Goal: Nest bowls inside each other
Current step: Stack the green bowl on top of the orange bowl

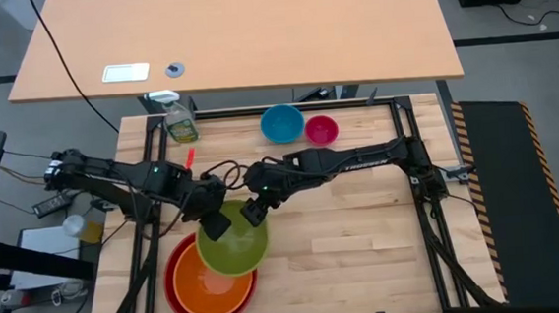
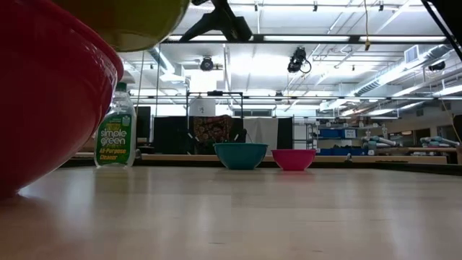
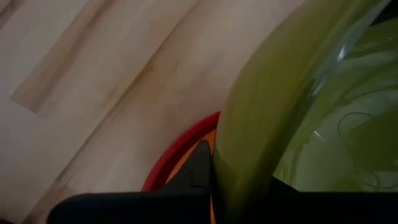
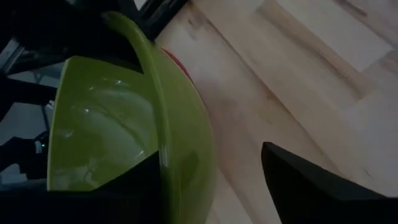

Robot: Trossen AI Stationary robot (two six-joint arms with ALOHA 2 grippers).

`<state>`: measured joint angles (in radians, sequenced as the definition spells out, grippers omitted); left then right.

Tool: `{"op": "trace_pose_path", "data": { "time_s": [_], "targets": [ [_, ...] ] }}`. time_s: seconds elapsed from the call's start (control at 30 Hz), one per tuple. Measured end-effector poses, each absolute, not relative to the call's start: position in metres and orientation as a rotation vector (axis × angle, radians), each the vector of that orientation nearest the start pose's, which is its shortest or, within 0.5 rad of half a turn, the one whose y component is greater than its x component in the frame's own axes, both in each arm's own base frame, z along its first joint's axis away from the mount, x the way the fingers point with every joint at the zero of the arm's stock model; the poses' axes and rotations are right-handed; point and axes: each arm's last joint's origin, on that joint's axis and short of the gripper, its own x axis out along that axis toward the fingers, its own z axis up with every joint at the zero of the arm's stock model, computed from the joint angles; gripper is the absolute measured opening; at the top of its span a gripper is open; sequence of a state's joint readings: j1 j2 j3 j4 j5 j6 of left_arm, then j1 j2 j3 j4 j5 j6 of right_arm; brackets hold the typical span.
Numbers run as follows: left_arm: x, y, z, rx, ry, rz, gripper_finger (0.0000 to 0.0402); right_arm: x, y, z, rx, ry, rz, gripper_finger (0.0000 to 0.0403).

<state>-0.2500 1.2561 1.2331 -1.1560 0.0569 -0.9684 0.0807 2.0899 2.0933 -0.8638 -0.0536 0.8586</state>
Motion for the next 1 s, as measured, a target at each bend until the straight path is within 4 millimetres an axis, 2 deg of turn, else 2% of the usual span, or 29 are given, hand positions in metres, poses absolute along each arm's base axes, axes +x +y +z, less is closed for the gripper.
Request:
{"op": "trace_pose_path", "data": {
  "time_s": [0.13, 0.27, 0.37, 0.47, 0.6, 0.7, 0.83, 1.0],
  "targets": [
    [0.208, -0.057, 0.322, -0.726, 1.207, 0.313, 0.0016, 0.458, 0.039, 0.322, 0.773, 0.849, -0.227, 0.0248],
    [0.195, -0.056, 0.330, -0.726, 1.198, 0.299, 0.0016, 0.452, 0.038, 0.336, 0.769, 0.813, -0.186, 0.0254],
    [0.183, -0.055, 0.334, -0.713, 1.217, 0.293, 0.0016, 0.441, 0.037, 0.355, 0.753, 0.772, -0.176, 0.0254],
    [0.167, -0.056, 0.336, -0.684, 1.288, 0.245, 0.0016, 0.421, 0.033, 0.381, 0.721, 0.716, -0.199, 0.0252],
    [0.158, -0.065, 0.337, -0.648, 1.337, 0.197, 0.0016, 0.394, 0.031, 0.410, 0.674, 0.661, -0.221, 0.0252],
    [0.156, -0.081, 0.336, -0.626, 1.355, 0.132, 0.0016, 0.374, 0.036, 0.423, 0.629, 0.663, -0.246, 0.0252],
    [0.160, -0.100, 0.328, -0.563, 1.383, 0.156, 0.0016, 0.351, 0.041, 0.438, 0.572, 0.639, -0.308, 0.0252],
    [0.177, -0.122, 0.308, -0.477, 1.421, 0.202, 0.0016, 0.342, 0.048, 0.437, 0.512, 0.683, -0.332, 0.0252]
  ]
}}
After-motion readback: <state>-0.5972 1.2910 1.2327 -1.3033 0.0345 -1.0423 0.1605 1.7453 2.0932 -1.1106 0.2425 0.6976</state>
